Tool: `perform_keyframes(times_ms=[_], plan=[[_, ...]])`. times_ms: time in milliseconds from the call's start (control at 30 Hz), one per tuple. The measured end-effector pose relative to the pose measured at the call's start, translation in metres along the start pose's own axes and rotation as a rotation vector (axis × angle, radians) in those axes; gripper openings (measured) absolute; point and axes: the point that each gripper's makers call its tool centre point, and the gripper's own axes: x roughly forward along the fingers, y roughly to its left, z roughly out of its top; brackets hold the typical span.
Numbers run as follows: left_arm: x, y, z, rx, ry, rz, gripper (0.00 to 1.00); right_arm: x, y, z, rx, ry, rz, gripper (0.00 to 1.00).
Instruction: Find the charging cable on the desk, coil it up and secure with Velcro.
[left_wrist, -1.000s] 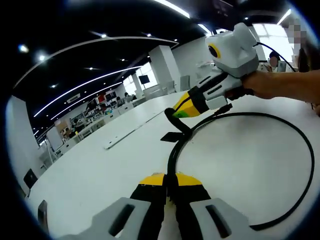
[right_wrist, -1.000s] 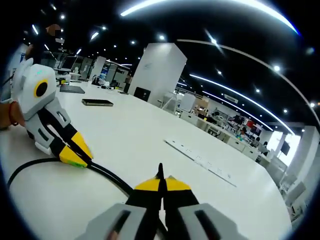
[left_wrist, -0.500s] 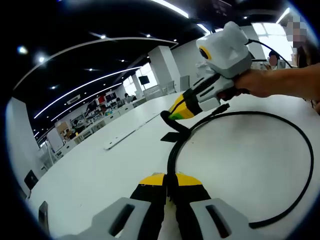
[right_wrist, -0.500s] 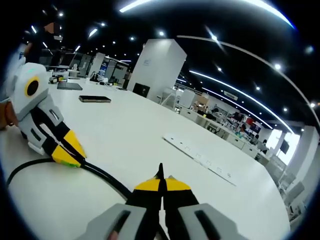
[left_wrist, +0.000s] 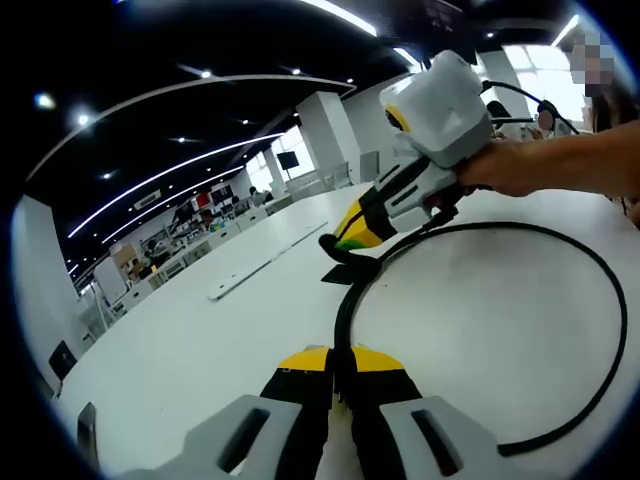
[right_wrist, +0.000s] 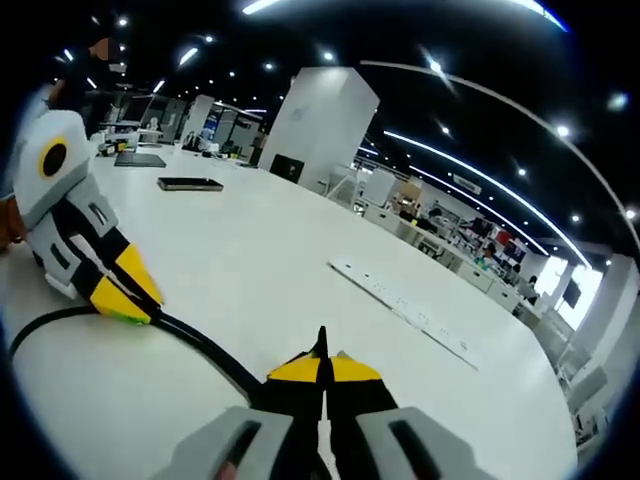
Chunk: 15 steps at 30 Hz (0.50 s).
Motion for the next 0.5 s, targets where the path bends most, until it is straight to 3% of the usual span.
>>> perform_keyframes(times_ms=[500], plan=[[-0.0001,0.0008,0.0004,0.000,0.000,0.001,0.07,0.0088,0.0024,-0.0049,-0.028,0.038,0.012,0.03]])
